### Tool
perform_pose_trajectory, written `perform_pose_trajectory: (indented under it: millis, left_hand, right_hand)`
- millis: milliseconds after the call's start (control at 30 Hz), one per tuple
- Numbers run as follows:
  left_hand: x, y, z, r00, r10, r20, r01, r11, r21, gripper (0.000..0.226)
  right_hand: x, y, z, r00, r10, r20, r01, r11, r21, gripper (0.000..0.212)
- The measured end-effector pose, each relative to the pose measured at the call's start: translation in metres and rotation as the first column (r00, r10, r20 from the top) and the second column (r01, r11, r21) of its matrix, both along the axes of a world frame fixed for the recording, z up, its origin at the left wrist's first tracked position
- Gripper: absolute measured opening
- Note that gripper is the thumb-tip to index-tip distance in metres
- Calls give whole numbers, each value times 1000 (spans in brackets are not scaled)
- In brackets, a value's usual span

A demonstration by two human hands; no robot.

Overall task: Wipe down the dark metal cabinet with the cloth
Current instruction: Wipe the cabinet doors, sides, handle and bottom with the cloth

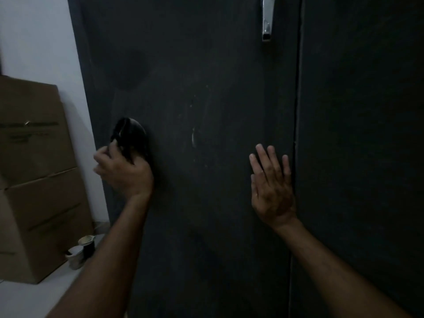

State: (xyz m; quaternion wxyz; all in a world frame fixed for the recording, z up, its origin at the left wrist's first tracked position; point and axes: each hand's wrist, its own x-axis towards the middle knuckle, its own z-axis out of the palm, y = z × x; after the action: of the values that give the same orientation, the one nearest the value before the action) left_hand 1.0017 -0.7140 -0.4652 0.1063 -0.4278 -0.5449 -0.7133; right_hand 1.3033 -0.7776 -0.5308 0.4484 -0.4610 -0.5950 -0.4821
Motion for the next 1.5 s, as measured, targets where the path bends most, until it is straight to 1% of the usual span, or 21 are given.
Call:
perform_pose_trajectory:
  millis: [100,167,267,333,433,500,567,667,733,767,867,933,1000,1067,1167,1233,1267,1333,1400,1467,1500]
  left_hand:
    - [51,-25,-19,965,-32,-260,47,998,52,45]
    - [77,-38,-57,688,-53,-724,217,967,135,47]
    - [56,-37,-66,299,-19,-954,355,930,93,45]
    - [23,-22,-42,430,-4,-903,292,947,135,45]
    - [-27,-3,8,918,-69,-391,76,997,3,49]
    - [-18,-5,25,998,-29,-59,23,995,-102,45]
    - [20,-22,16,974,-58,-220,45,997,-66,44]
    - [70,-47,-32,517,-87,-852,278,958,71,44]
    - [63,-50,-43,185,-9,-983,355,933,59,44]
    - [47,-43,-33,177,22,-984,364,927,86,43]
    - [-15,-10,7,664,16,-748,143,979,147,41]
    - [-50,5,37,966,-1,-257,2,1000,6,42]
    - [-39,6,52,997,49,55,-42,992,-122,45]
    - [-1,-6,44,990,-1,-144,-5,999,-42,45]
    - [51,-27,6,568,-1,-823,267,946,183,48]
    - [54,-28,-3,185,110,-977,394,902,176,46]
    - [46,-25,7,117,152,-982,411,892,187,45]
    - [22,-11,33,254,171,-952,353,900,256,44]
    - [-6,1,64,613,105,-783,191,942,276,42]
    - [-22,9,95,950,-6,-313,55,988,147,42]
    - [-19,9,105,999,-12,-48,15,998,66,45]
  right_hand:
    - [0,1,-1,1000,4,-3,-4,1000,4,52]
    - [2,2,0,1000,12,0,-12,1000,0,52]
    - [0,0,2,1000,24,-20,-25,1000,-14,51]
    - [-4,-3,4,999,19,-43,-20,999,-32,50]
    - [-10,-10,9,998,-1,-59,-2,999,-49,47]
    - [-8,-16,12,999,-1,-45,-2,998,-67,46]
    - [-5,-20,18,1000,3,-13,-4,997,-75,45]
    - [-3,-24,31,1000,0,1,0,1000,-24,42]
    - [-1,-24,43,1000,10,-28,-11,1000,-13,41]
    - [0,-23,47,999,13,-36,-13,1000,-13,42]
    - [5,-19,55,1000,14,-7,-14,1000,-20,43]
    - [8,-18,55,1000,-4,28,5,1000,-23,44]
    - [7,-16,53,999,-15,36,16,1000,-26,44]
    - [5,-15,54,1000,-11,28,11,1000,-3,43]
    - [3,-16,63,1000,10,23,-11,999,31,42]
    - [4,-17,72,999,26,18,-27,999,36,41]
    - [4,-18,75,999,28,15,-28,999,39,41]
    - [3,-20,78,999,30,19,-31,999,35,40]
    - [4,-20,79,999,33,37,-34,999,21,41]
    - [8,-20,78,998,33,56,-33,999,0,41]
    - [10,-19,78,997,37,62,-36,999,-14,42]
